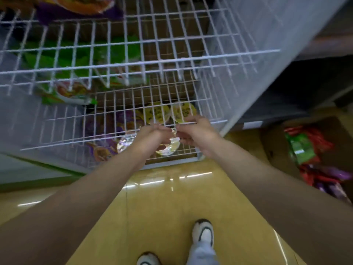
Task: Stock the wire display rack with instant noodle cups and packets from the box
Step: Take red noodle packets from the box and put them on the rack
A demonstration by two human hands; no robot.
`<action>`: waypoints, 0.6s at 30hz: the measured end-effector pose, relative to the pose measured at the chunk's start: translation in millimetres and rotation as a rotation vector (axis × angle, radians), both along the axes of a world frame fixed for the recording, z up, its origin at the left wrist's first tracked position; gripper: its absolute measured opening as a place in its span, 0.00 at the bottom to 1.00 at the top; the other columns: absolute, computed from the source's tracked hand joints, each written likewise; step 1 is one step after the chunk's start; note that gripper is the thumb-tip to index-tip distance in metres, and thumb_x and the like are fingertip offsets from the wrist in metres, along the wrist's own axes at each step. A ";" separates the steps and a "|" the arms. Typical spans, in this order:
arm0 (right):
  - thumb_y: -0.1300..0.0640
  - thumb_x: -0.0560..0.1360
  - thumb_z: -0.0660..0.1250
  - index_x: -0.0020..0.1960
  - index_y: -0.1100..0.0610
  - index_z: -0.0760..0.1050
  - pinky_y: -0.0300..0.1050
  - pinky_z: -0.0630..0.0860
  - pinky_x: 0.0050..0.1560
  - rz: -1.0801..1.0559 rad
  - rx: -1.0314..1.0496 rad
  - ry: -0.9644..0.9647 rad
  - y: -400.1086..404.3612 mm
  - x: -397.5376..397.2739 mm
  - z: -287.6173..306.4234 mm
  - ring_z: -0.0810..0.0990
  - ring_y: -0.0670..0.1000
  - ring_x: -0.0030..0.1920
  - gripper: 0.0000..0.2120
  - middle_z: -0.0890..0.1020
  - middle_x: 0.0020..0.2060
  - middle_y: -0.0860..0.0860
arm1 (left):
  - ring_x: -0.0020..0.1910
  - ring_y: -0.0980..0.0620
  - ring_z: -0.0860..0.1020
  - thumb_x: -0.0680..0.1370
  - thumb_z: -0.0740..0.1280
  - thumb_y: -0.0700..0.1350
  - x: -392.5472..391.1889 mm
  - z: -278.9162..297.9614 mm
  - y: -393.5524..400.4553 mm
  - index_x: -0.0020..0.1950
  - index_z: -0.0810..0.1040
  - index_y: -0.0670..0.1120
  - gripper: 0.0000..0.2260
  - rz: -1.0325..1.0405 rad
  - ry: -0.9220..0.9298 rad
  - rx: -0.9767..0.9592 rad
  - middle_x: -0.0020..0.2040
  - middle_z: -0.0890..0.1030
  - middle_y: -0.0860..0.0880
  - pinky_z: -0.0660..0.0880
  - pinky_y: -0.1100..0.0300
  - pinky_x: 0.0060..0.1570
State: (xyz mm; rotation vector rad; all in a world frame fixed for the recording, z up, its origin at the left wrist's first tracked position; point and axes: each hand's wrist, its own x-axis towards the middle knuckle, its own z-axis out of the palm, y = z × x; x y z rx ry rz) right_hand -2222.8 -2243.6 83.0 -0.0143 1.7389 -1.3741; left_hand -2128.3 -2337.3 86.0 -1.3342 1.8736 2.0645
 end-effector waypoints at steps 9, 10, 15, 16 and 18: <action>0.62 0.76 0.67 0.56 0.57 0.67 0.39 0.74 0.35 -0.203 0.041 -0.112 163.3 -52.1 -26.2 0.77 0.47 0.35 0.12 0.78 0.39 0.52 | 0.34 0.53 0.77 0.76 0.64 0.34 -65.0 -11.2 122.0 0.42 0.77 0.44 0.06 -0.043 -0.120 -0.003 0.36 0.79 0.46 0.74 0.66 0.32; 0.62 0.76 0.67 0.57 0.57 0.67 0.39 0.75 0.37 -0.205 0.045 -0.112 184.1 -61.3 -27.3 0.78 0.47 0.36 0.12 0.78 0.40 0.52 | 0.33 0.53 0.77 0.76 0.65 0.34 -77.1 -11.9 138.1 0.41 0.76 0.44 0.07 -0.070 -0.138 -0.005 0.34 0.79 0.47 0.74 0.65 0.34; 0.62 0.76 0.67 0.55 0.55 0.67 0.35 0.74 0.29 -0.310 0.047 -0.128 294.9 -112.7 -26.4 0.77 0.48 0.35 0.11 0.77 0.40 0.52 | 0.35 0.52 0.77 0.77 0.64 0.37 -147.2 -20.2 245.7 0.42 0.74 0.45 0.05 -0.202 -0.195 0.030 0.37 0.78 0.46 0.72 0.61 0.38; 0.63 0.76 0.66 0.55 0.56 0.67 0.34 0.74 0.28 -0.350 0.043 -0.137 317.8 -123.8 -24.1 0.76 0.48 0.34 0.11 0.77 0.38 0.52 | 0.37 0.51 0.78 0.78 0.64 0.38 -161.6 -20.0 268.4 0.43 0.74 0.45 0.05 -0.224 -0.196 0.041 0.39 0.79 0.46 0.73 0.61 0.38; 0.64 0.77 0.65 0.55 0.56 0.66 0.35 0.73 0.29 -0.426 0.043 -0.146 361.3 -147.0 -17.8 0.75 0.48 0.33 0.11 0.76 0.37 0.51 | 0.40 0.51 0.79 0.78 0.64 0.39 -191.7 -17.1 310.4 0.45 0.76 0.45 0.03 -0.278 -0.188 0.045 0.42 0.80 0.46 0.75 0.62 0.39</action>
